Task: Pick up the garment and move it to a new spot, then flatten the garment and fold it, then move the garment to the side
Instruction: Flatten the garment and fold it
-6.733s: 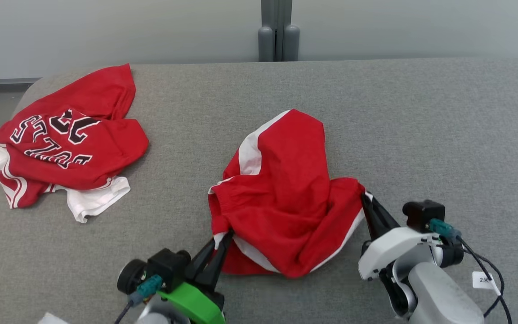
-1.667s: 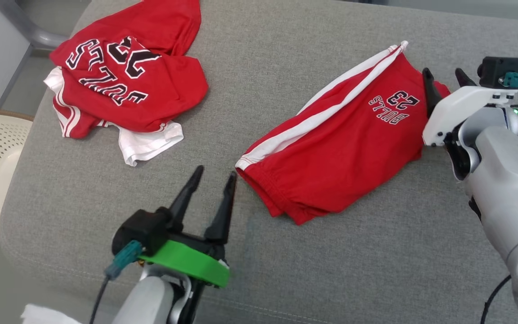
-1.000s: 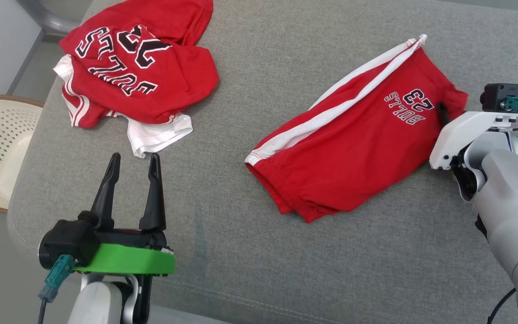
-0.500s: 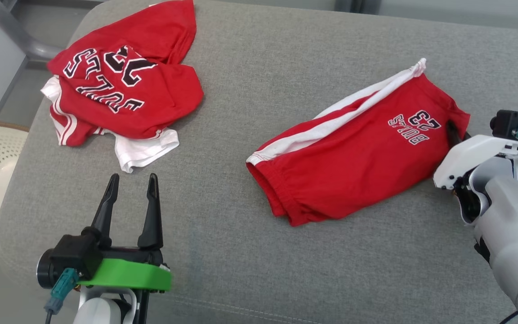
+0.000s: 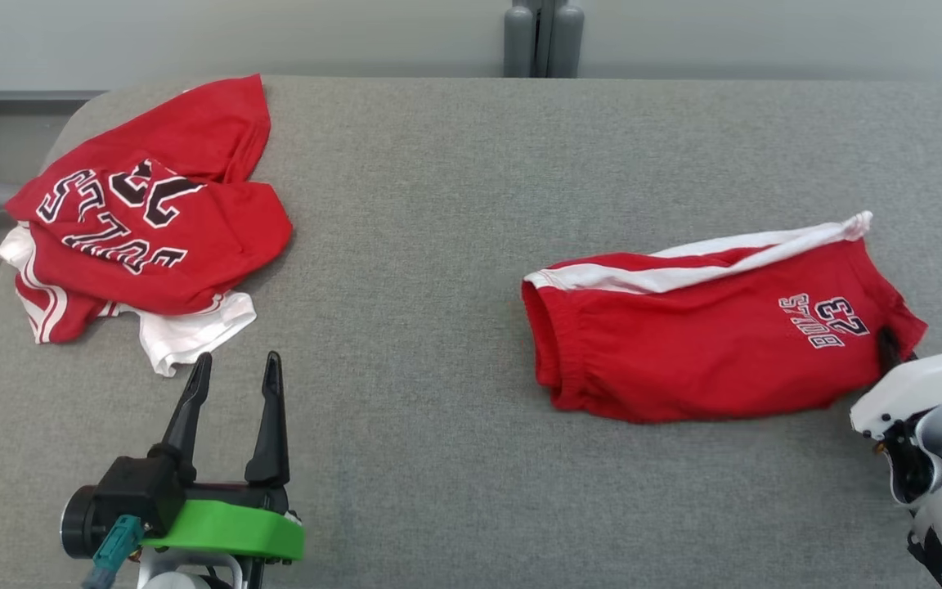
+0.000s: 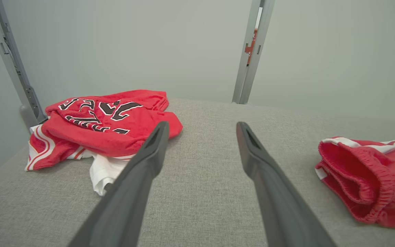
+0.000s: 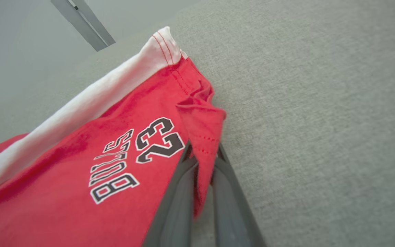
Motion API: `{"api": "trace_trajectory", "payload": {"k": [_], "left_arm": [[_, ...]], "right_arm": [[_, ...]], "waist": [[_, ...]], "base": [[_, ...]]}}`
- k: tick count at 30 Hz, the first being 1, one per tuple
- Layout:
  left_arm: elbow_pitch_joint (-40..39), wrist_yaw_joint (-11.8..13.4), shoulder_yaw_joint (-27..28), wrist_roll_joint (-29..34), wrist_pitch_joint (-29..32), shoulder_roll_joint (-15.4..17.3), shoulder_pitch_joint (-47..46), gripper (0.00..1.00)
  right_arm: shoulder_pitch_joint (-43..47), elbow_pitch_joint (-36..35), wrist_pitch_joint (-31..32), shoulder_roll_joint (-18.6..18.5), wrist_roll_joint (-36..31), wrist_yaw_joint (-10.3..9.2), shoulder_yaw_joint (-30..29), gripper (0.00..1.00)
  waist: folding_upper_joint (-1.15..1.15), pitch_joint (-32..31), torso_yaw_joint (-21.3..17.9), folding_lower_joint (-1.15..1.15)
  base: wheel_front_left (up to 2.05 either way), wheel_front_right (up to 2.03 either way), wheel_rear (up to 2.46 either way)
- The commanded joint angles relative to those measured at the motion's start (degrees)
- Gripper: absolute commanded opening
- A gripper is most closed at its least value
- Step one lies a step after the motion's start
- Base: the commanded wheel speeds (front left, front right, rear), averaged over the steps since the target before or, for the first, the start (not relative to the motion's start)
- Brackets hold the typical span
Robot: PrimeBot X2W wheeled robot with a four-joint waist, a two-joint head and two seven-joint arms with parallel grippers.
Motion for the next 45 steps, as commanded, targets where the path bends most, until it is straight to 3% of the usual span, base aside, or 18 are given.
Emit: {"api": "trace_trajectory", "payload": {"k": [1, 11, 18, 31, 43, 44, 45], "left_arm": [[-0.1, -0.3, 0.0, 0.5, 0.0, 0.1, 0.9, 1.00], [0.6, -0.4, 0.4, 1.2, 0.0, 0.1, 1.0, 1.00], [1.5, -0.6, 0.1, 1.3, 0.0, 0.1, 2.1, 1.00], [1.0, -0.8, -0.3, 1.5, 0.0, 0.1, 3.7, 1.00], [1.3, -0.3, -1.8, 0.2, 0.0, 0.1, 4.1, 1.00], [1.3, -0.2, -1.8, 0.1, 0.0, 0.1, 4.2, 1.00], [1.3, -0.2, -1.9, 0.1, 0.0, 0.1, 4.3, 1.00]], "right_arm": [[1.9, -0.1, -0.4, -0.5, 1.2, -0.10, -1.0, 0.00], [2.8, -5.1, -0.6, 1.4, 0.0, -0.09, -4.8, 0.00], [4.1, -13.2, -0.5, 5.7, -4.0, -0.09, -4.7, 0.00], [6.8, -26.3, -0.5, 11.1, -8.7, -0.09, 8.2, 0.00], [12.1, -26.3, -0.5, 11.1, -9.9, -0.09, 18.4, 0.00], [12.2, -26.2, -0.5, 11.0, -9.6, -0.09, 18.6, 0.19], [12.2, -26.3, -0.5, 10.9, -9.5, -0.09, 18.6, 0.44]], "waist": [[0.00, -1.7, -1.9, 0.00], [0.00, -2.5, -3.0, 0.00], [0.00, -5.3, -2.4, 0.00], [0.00, -7.2, -1.0, 0.00], [0.00, -7.3, 1.1, 0.00], [0.00, -7.2, 1.1, 0.00], [0.00, -7.2, 1.2, 0.00]], "base": [[0.00, 0.00, 0.00], [0.00, 0.00, 0.00], [0.00, 0.00, 0.00], [0.00, 0.00, 0.00], [0.00, 0.00, 0.00], [0.00, 0.00, 0.00], [0.00, 0.00, 0.00]]}}
